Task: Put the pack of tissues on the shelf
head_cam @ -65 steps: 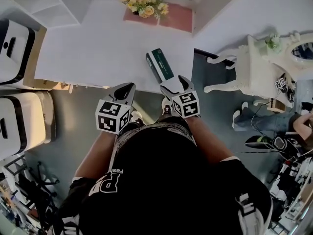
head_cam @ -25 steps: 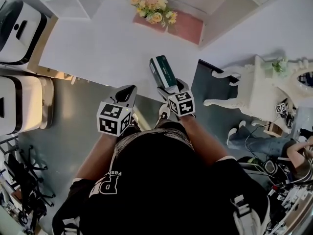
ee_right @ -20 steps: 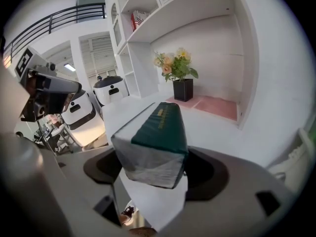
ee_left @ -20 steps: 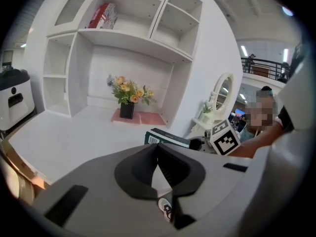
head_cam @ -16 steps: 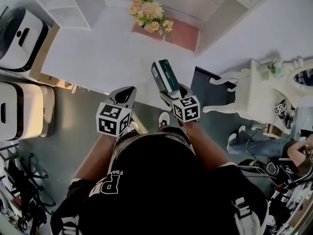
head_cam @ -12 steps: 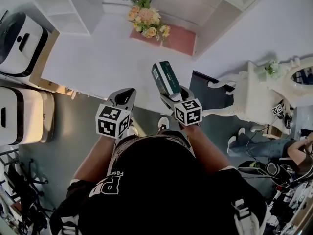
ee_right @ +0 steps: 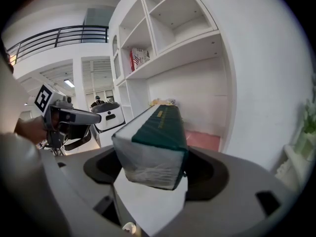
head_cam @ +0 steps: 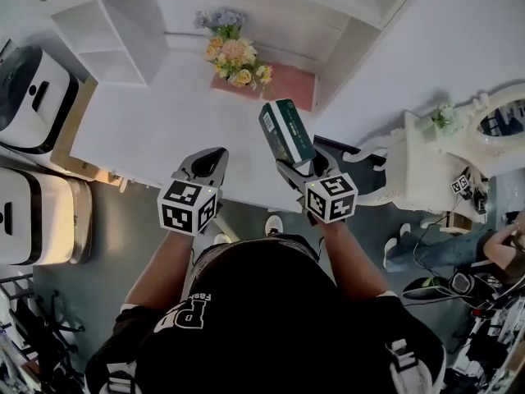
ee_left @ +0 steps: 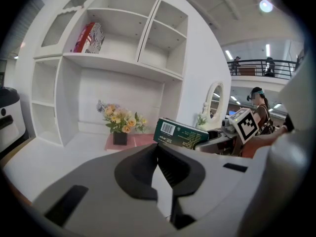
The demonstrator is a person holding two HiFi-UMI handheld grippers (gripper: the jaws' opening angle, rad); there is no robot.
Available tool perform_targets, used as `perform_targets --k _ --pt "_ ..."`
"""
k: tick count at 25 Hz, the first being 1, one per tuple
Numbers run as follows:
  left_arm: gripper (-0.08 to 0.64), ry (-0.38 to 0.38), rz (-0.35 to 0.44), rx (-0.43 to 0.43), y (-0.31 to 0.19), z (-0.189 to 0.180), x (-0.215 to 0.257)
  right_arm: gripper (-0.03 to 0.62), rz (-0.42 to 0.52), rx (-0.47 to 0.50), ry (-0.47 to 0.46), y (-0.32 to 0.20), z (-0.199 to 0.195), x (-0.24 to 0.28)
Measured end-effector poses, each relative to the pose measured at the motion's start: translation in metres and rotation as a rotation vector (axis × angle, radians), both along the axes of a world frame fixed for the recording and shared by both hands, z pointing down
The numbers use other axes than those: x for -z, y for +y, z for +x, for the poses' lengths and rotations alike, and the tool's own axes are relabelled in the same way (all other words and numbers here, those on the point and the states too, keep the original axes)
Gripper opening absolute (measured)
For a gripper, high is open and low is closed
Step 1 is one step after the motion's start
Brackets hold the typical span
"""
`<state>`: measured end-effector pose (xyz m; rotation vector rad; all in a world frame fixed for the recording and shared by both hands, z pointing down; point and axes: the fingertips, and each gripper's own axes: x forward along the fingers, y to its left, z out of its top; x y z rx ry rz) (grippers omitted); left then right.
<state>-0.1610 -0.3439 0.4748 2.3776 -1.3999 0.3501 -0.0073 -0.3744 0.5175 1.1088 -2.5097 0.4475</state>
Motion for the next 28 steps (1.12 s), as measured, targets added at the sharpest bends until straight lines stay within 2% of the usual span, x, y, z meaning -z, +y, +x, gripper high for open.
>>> perform_targets --k 13,28 --pt "0.014 0.024 0.151 -0.025 -0.028 0.003 0.068 0.376 0.174 -0.015 -0.046 -0.022 0.006 0.101" --pt "0.014 0.031 0.212 -0.046 -0.028 0.005 0.099 0.376 0.414 -0.027 -0.105 -0.065 0.003 0.247"
